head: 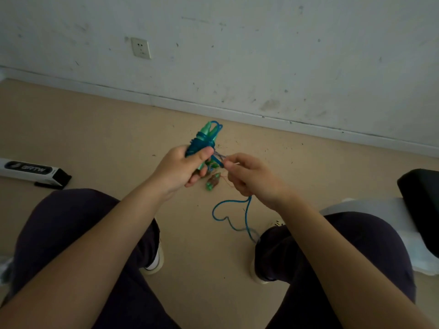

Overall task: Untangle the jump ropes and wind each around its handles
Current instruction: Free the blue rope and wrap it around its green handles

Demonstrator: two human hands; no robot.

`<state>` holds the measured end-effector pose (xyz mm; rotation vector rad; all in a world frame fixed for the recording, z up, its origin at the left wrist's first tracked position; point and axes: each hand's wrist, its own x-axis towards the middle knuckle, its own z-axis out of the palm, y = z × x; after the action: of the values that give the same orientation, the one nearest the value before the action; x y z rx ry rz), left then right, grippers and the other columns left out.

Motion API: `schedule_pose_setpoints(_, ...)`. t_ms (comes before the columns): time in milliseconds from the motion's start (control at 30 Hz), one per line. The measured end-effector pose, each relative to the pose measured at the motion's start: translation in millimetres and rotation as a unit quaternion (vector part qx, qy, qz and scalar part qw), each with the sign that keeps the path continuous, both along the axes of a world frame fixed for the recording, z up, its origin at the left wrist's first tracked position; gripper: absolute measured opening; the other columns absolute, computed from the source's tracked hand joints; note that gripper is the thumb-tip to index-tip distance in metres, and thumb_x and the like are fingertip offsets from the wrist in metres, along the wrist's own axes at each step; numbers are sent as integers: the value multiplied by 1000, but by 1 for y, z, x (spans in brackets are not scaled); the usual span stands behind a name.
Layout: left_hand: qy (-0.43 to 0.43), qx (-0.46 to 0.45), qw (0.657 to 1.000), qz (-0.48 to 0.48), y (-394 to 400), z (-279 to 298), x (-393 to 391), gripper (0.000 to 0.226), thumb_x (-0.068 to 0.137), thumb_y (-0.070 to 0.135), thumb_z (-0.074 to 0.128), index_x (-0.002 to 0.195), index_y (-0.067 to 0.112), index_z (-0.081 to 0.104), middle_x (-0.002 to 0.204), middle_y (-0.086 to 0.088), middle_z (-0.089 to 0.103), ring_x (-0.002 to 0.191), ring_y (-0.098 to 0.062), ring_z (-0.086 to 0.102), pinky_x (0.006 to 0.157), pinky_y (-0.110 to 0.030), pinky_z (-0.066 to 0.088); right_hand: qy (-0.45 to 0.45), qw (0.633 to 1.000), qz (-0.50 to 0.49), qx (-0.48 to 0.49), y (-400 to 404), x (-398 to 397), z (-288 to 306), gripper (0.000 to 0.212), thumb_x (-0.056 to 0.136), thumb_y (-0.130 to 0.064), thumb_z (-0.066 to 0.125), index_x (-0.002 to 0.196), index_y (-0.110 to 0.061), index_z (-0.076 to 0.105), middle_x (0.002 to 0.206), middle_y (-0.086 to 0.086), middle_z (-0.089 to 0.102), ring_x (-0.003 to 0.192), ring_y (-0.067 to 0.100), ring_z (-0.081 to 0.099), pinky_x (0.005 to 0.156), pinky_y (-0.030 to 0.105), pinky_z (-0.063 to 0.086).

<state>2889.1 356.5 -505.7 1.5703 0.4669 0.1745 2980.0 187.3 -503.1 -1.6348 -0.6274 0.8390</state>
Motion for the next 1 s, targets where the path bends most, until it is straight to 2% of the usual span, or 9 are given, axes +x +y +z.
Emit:
schedule_pose_setpoints(67, 27, 34, 999, 7, -2, -6, 0, 28, 96, 36, 62, 92, 8, 61, 66, -7, 58, 45, -14, 43, 40, -22, 32, -86, 994, 4, -60, 3, 0, -4, 10, 100, -19, 53, 93, -18, 59, 56, -8, 46, 40, 2, 35, 43, 20, 29)
schedule_pose_setpoints(167, 52, 96, 994, 26, -1, -10, 2, 32, 95, 38, 63, 97, 5, 62, 66, -8, 61, 45, -15, 46, 41, -23, 36, -132, 985, 19, -109, 1, 1, -5, 14, 98, -25, 57, 85, -20, 60, 51, -14, 47, 39, 0, 38, 48, 22, 31)
schedule_pose_setpoints(267, 75, 182, 979, 44, 15, -9, 3, 27, 94, 38, 63, 101, 11, 63, 65, -3, 63, 42, -10, 48, 45, -23, 38, -175, 982, 31, -67, -5, 2, 6, 18, 97, -15, 59, 80, -10, 61, 47, -15, 48, 41, -1, 41, 49, 15, 32)
schedule_pose_setpoints(367, 152, 202, 955, -153, 16, -7, -2, 18, 95, 35, 63, 100, 18, 65, 65, -4, 61, 44, -12, 48, 42, -23, 38, -240, 971, 17, 5, -8, 5, 13, 11, 94, -2, 61, 83, 0, 65, 61, -12, 56, 54, -3, 51, 57, 8, 38)
schedule_pose_setpoints(433, 220, 187, 905, -311, 6, -5, -5, 17, 95, 34, 63, 100, 18, 66, 67, -5, 59, 48, -15, 48, 43, -24, 40, -332, 943, 32, -11, -6, 5, 6, 7, 90, -8, 66, 85, -5, 70, 74, -8, 56, 68, -1, 53, 68, 12, 39)
schedule_pose_setpoints(500, 243, 179, 879, -368, 0, -4, -6, 15, 94, 34, 65, 98, 19, 65, 68, -5, 59, 51, -16, 49, 45, -26, 41, -350, 935, 47, -34, -3, 4, -4, 5, 89, -11, 68, 87, -12, 73, 79, -12, 54, 73, -3, 52, 71, 12, 38)
schedule_pose_setpoints(667, 160, 112, 926, -324, 1, -7, -6, 15, 91, 21, 70, 104, 17, 63, 83, -7, 71, 66, -23, 68, 54, -32, 53, -280, 959, 16, -29, 0, 5, -9, 10, 94, -15, 64, 86, -18, 70, 77, -12, 61, 71, 0, 54, 68, 15, 42)
schedule_pose_setpoints(800, 124, 99, 945, -287, -3, -10, -5, 27, 87, 16, 75, 110, 25, 64, 95, 3, 71, 83, -14, 70, 60, -31, 56, -262, 964, 0, -37, 5, 0, -13, 13, 94, -14, 62, 85, -22, 68, 76, -10, 63, 70, 0, 56, 65, 13, 41)
schedule_pose_setpoints(1000, 91, 83, 966, -226, -9, -8, -5, 26, 90, 21, 71, 116, 20, 64, 100, -2, 73, 83, -18, 73, 59, -33, 57, -220, 973, -24, -64, 4, 5, -11, 9, 94, -19, 64, 91, -13, 69, 82, 5, 68, 69, 5, 57, 66, 21, 47)
